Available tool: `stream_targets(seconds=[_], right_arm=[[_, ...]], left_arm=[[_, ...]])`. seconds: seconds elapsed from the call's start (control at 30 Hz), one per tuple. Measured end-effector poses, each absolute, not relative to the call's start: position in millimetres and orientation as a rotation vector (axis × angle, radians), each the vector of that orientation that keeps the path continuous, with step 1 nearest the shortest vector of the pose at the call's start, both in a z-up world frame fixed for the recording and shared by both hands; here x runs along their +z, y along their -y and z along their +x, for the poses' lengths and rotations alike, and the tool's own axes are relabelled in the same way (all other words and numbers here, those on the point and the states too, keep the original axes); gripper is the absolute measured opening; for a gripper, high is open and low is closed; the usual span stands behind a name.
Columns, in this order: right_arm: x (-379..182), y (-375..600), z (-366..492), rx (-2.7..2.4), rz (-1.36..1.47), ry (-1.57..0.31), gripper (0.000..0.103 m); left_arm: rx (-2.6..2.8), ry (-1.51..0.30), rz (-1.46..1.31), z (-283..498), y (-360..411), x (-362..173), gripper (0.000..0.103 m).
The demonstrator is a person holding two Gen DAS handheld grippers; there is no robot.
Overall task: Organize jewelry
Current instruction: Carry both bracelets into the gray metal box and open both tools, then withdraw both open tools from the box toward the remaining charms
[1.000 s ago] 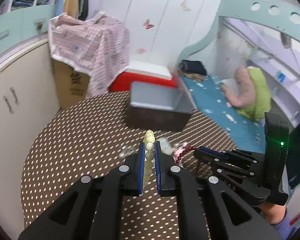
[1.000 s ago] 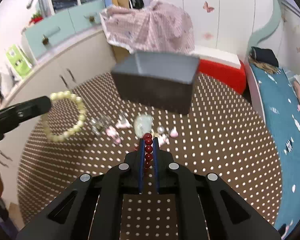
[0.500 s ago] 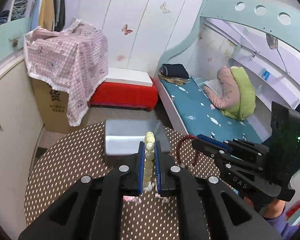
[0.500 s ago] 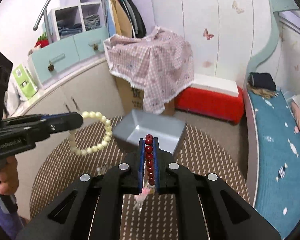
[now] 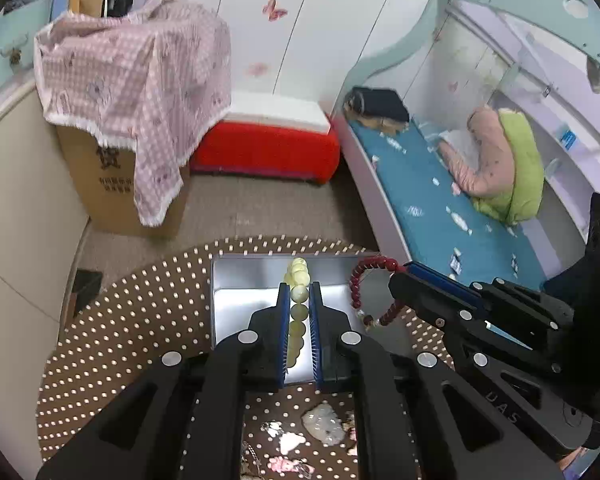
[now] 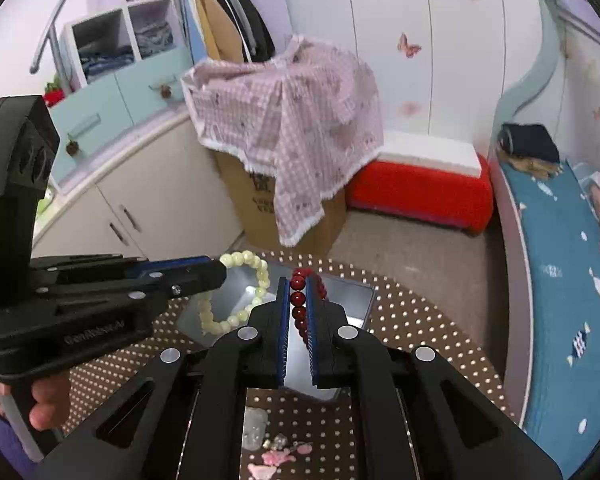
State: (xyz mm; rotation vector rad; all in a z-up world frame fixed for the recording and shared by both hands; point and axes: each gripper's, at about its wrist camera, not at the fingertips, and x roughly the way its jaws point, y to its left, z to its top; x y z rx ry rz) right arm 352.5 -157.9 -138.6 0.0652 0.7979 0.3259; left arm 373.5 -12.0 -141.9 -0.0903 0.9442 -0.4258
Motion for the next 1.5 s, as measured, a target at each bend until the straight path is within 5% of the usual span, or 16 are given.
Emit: stream_targets(seconds=[0.4,0.53,0.8,0.87,0.93,0.97,1.2,1.5], right_arm=[[-185,160,362,0.31,0.076,-0.884,0.009],[-187,159,358,0.312,0.075,-0.887,0.01],[-166,158,337,0.3,0.072,-0.841,0.011],[-157,162,327,0.29,0.071,-0.82,0.016],[-146,165,313,0.264,0.063,-0.784,0.042],[-141,167,308,0.261,0.064,-0.769,0.045],[-111,174,256,0.242,0.04,-0.688,0.047],[-113,175,208,0.218,0.026,-0.68,0.053]], left_arm=[[-0.373,-1.012,-0.058,380,13,-180,0.009],[-0.357,-1.009,-0.052,378,13,-179,0.028],[-0.344,-0.939,-0.056,356,9,-154,0.046],[-0.331,-0.908,-0.047,346,7,-144,0.048],[-0.294,-0.853,-0.029,329,2,-133,0.06],[-0.283,-0.835,-0.026,323,0,-130,0.062],[-0.185,-0.709,-0.027,261,-21,-111,0.079],[-0.088,-0.653,0.031,207,-31,-120,0.081]])
